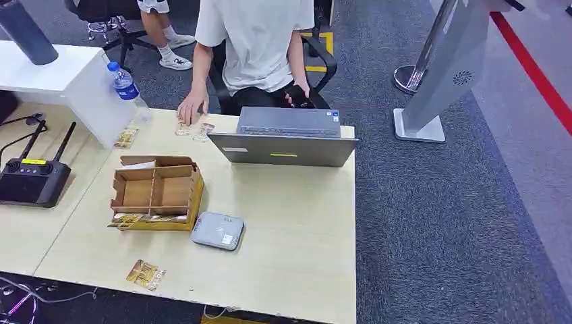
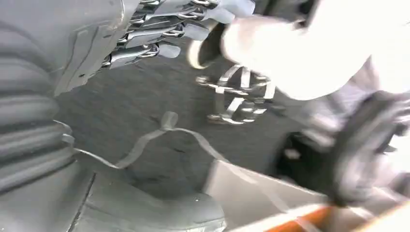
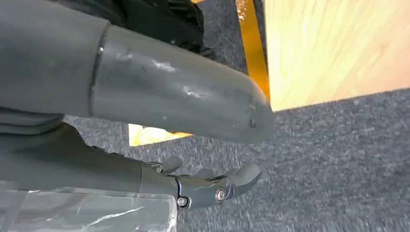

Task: Pass the card to the sensor for recognition and then transmit it.

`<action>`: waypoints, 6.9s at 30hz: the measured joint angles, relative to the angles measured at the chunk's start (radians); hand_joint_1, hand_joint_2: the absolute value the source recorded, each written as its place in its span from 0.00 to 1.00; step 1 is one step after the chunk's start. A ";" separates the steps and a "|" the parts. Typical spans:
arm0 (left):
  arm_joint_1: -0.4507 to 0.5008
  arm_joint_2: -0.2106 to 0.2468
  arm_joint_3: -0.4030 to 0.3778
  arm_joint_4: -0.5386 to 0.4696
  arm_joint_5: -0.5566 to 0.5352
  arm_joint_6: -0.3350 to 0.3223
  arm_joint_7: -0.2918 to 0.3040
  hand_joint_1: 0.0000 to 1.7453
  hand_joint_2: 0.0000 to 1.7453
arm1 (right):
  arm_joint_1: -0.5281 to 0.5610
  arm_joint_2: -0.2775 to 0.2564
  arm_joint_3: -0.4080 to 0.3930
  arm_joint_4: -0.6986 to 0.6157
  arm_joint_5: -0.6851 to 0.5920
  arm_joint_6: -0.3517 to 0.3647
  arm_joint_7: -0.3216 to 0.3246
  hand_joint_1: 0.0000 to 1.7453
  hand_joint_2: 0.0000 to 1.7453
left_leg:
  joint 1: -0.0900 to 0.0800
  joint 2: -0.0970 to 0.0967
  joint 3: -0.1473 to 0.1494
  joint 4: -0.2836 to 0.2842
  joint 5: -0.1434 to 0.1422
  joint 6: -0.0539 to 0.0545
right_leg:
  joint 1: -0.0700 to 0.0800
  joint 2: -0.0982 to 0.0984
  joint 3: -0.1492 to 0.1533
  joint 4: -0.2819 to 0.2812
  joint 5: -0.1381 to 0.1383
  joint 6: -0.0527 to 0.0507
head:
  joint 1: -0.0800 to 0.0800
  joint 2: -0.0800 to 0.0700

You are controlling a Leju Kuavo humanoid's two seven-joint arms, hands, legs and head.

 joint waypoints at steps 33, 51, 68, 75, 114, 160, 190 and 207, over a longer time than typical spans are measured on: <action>-0.383 -0.057 -1.224 -1.254 -2.108 -0.116 0.762 0.00 1.00 | -0.074 0.045 -0.053 0.014 0.255 0.022 0.084 0.00 0.00 | 0.009 -0.002 -0.047 0.013 0.029 -0.004 | 0.009 -0.001 -0.041 -0.001 0.035 -0.003 | 0.008 0.000; -0.529 0.082 -1.501 -0.948 -2.105 -0.108 0.794 0.00 1.00 | -0.088 0.082 -0.018 0.017 0.322 0.032 0.125 0.00 0.00 | 0.007 0.007 -0.046 0.009 0.035 -0.007 | 0.007 0.008 -0.045 0.001 0.041 -0.005 | 0.005 0.000; -0.525 0.079 -1.498 -0.861 -2.105 0.010 0.701 1.00 1.00 | -0.088 0.083 -0.012 0.017 0.357 0.050 0.125 0.00 0.00 | 0.007 0.007 -0.047 0.009 0.035 -0.006 | 0.007 0.007 -0.045 0.001 0.041 -0.005 | 0.005 0.000; -0.479 0.039 -1.516 -0.921 -2.102 -0.034 0.728 1.00 1.00 | -0.089 0.081 -0.012 0.017 0.357 0.043 0.124 0.00 0.00 | 0.007 0.007 -0.047 0.009 0.035 -0.006 | 0.007 0.007 -0.045 0.001 0.041 -0.005 | 0.005 0.000; -0.073 -0.015 -1.946 -0.780 -2.088 0.006 0.827 1.00 1.00 | -0.096 0.074 -0.031 0.022 0.448 0.060 0.130 0.00 0.00 | 0.007 0.005 -0.047 0.009 0.034 -0.006 | 0.006 0.005 -0.045 0.000 0.039 -0.003 | 0.005 0.000; -0.366 0.093 -1.664 -1.076 -2.105 0.058 0.792 0.00 1.00 | -0.075 0.074 -0.063 0.022 0.499 0.074 0.118 0.00 0.00 | 0.007 0.002 -0.048 0.009 0.038 -0.007 | 0.006 0.003 -0.046 0.002 0.040 -0.004 | 0.005 0.000; 0.137 0.322 -1.818 -1.173 -1.900 0.088 0.715 0.00 1.00 | -0.041 0.064 -0.130 0.022 0.462 0.073 0.079 0.00 0.00 | 0.006 0.004 -0.048 0.007 0.036 -0.009 | 0.006 0.004 -0.047 0.001 0.038 -0.005 | 0.005 0.000; 0.145 0.047 -1.631 -0.964 -2.104 0.317 0.712 0.00 1.00 | -0.039 0.065 -0.132 0.022 0.486 0.071 0.080 0.00 0.00 | 0.006 0.004 -0.048 0.007 0.036 -0.009 | 0.006 0.003 -0.047 0.001 0.038 -0.005 | 0.004 0.000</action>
